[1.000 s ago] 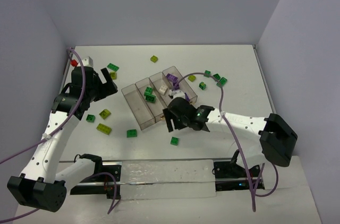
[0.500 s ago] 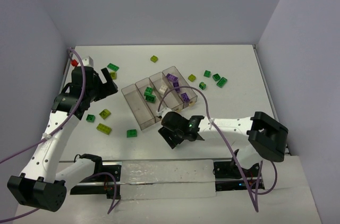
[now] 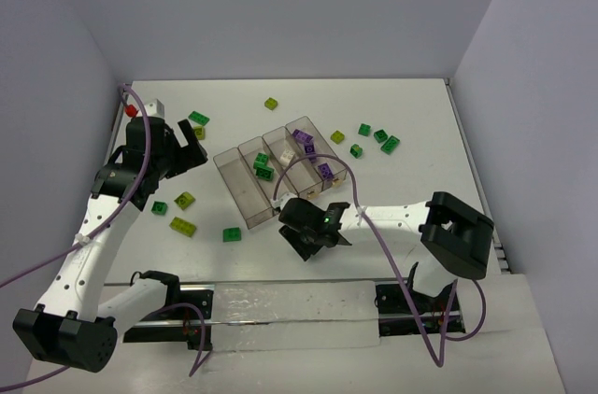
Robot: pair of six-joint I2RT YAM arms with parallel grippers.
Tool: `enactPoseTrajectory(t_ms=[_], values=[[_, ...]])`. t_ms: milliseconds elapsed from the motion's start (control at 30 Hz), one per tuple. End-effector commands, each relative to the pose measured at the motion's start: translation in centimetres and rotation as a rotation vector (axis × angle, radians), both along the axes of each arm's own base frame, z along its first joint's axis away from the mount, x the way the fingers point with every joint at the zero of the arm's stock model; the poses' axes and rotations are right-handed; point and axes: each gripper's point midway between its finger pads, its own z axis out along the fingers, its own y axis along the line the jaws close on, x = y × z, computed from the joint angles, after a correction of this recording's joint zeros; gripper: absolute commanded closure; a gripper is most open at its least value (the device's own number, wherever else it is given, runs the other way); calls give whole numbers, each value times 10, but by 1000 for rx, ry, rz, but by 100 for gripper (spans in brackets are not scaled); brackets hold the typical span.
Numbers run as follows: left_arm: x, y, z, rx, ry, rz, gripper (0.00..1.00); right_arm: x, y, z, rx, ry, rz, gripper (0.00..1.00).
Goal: Sort the legos into containers by color
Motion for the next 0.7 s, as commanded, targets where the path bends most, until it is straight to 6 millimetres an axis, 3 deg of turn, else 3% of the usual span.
enactPoseTrajectory(t_ms=[0, 133, 367, 500, 667], values=[[8, -6, 20, -26, -60, -13, 1, 12, 16, 31, 57, -63, -16, 75], [7, -5, 20, -26, -62, -12, 1, 29, 20, 64, 88, -140, -72, 79], [2, -12, 2, -51, -14, -31, 1, 84, 44, 137, 233, -229, -225, 79], [-4, -17, -19, -85, 38, -30, 1, 123, 59, 155, 270, -257, -291, 79], [-19, -23, -45, -156, 112, 1, 1, 169, 78, 145, 264, -251, -355, 79]])
